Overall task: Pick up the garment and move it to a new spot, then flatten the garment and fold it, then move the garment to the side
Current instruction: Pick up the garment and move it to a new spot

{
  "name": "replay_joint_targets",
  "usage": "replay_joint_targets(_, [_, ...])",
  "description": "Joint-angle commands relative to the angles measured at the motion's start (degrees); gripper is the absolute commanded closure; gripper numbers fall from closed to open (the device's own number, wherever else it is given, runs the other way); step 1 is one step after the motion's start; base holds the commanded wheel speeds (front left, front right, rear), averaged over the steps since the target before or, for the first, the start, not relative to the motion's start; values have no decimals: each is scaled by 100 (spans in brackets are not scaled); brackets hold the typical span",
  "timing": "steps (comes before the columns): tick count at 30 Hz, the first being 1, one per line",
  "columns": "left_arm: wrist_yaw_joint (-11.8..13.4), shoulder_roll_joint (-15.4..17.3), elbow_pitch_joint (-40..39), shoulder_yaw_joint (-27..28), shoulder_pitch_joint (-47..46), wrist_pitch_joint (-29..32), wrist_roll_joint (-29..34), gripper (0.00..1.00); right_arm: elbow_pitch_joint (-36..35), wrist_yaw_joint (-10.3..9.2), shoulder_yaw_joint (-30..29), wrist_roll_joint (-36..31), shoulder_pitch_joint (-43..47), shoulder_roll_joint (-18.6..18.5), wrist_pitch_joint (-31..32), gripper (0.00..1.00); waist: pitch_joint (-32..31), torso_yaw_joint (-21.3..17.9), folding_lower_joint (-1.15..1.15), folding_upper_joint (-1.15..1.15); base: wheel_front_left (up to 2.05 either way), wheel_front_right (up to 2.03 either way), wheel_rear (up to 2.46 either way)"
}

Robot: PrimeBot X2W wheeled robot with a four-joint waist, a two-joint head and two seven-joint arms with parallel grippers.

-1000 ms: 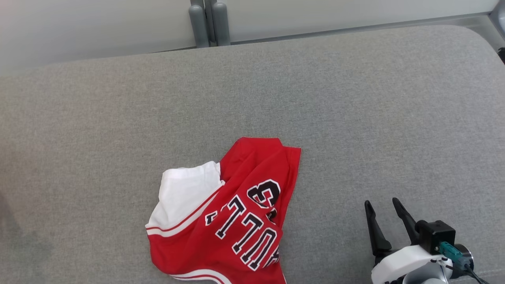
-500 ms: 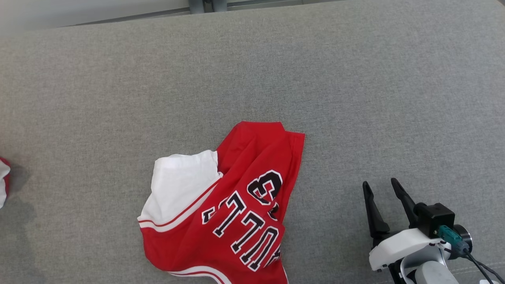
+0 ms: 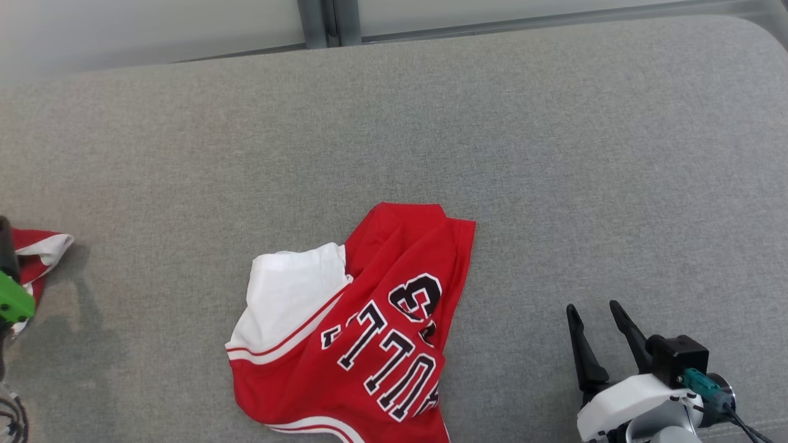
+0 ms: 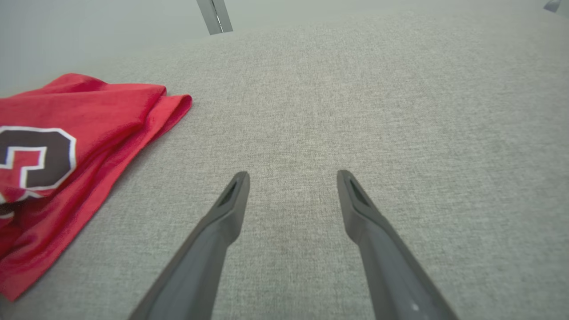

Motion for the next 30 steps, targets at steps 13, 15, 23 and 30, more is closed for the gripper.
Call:
replay_joint_targets(13, [502,-1167,-2527,-848,1434,-1169,724,0,-112,-10,-117,-166,585,-17,-1,0,-1180,400,0,0,0,0,0])
replay_joint_targets(15, [576,-1351,-2785,-956,1710,-1324,783,0,-180,-10,-125,-216,594,-17,-1,0,-1235,411,0,0,0,0,0])
replay_joint_targets(23, [484,-1889,-3158,-850,2717,-1606,1229,0,-442,-10,-41,-441,650,-17,-1,0,-1346,301,0,0,0,0,0])
replay_joint_targets(30, [150,-2499,-3474,271,3698,-1589,2257,0,-759,-10,-68,-624,799,-99,-1,0,-1431,341,0,0,0,0,0])
